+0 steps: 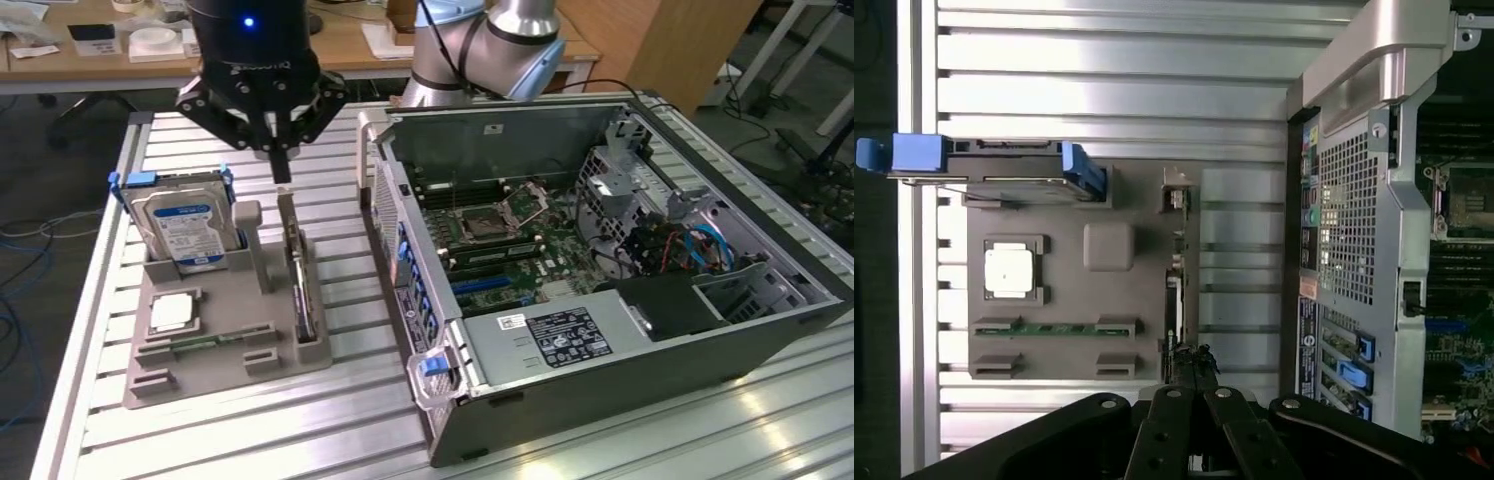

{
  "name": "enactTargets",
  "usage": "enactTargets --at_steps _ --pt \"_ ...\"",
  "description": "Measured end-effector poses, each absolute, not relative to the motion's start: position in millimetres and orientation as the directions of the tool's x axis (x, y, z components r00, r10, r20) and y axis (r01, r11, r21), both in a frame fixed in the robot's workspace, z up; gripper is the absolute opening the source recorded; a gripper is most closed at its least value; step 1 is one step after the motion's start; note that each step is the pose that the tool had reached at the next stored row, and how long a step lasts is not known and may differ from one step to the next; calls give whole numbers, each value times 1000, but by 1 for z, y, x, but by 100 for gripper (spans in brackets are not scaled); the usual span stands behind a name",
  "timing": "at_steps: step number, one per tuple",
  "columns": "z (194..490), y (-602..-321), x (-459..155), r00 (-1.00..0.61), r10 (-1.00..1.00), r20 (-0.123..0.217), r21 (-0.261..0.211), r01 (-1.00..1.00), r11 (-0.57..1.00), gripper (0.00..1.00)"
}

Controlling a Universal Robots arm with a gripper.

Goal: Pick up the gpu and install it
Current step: 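Reach for the gpu, then pick up the gpu and move the gpu toward the slot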

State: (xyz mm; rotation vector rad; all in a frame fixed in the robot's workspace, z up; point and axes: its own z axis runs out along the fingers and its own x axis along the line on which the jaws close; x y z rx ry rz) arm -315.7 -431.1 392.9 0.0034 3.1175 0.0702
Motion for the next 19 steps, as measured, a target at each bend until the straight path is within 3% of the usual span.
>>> enactTargets --at_steps 17,19 --pt "393 -431 -319 -1000 3 -23 45 2 999 11" --pt "393 -431 -319 -1000 3 -23 45 2 999 17"
